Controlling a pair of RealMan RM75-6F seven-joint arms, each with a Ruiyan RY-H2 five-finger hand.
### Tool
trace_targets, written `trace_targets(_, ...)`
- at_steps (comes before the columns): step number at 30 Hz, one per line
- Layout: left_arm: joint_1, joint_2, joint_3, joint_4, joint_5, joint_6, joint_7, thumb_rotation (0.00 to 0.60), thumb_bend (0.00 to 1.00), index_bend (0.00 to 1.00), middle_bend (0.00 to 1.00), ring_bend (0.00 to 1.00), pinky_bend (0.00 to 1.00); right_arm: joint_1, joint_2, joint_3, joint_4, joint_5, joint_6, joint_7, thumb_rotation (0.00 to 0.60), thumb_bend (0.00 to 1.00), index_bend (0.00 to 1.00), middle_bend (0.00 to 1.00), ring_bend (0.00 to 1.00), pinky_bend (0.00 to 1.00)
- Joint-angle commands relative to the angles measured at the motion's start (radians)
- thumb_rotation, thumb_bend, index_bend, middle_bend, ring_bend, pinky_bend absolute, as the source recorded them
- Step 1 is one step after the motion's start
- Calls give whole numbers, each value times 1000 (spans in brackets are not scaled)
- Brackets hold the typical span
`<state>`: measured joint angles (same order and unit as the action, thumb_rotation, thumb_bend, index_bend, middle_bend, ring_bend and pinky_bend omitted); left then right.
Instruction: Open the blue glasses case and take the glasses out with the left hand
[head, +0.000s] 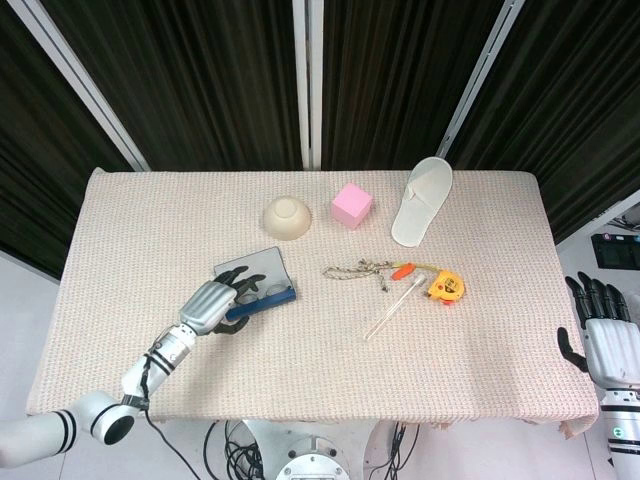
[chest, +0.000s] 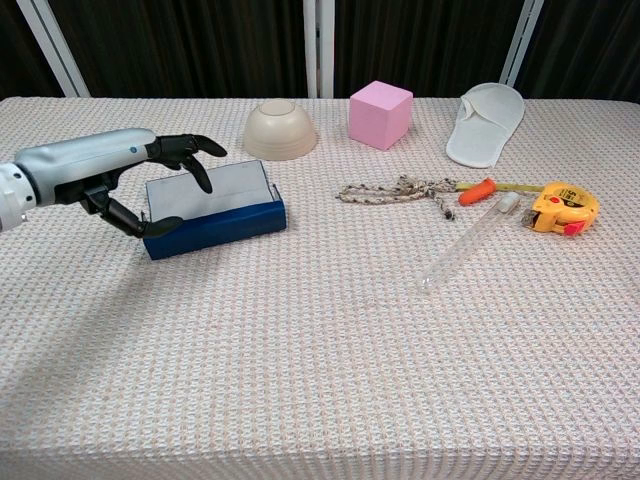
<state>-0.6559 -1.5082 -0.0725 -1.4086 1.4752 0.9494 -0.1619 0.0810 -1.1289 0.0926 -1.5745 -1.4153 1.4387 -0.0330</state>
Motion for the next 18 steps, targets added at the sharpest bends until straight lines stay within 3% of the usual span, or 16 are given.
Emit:
trace_targets(1, -24, -2, 21, 1, 56, -1, -46, 600, 389, 100, 257, 0, 135, 0, -1, -1, 1, -1, 0, 1, 600, 434, 0, 0, 0, 2)
trace_targets(8, -70, -54, 41, 53, 141, 9, -65, 600, 387, 88, 267, 0, 135, -1, -5, -2, 13, 4, -6, 11, 600, 434, 0, 0, 0, 2)
trace_targets(18, -125, -164, 43, 217, 191, 12, 135, 600, 360, 73, 267, 0, 126, -3, -7, -2, 33, 8, -9, 36, 600, 435, 0, 0, 0, 2)
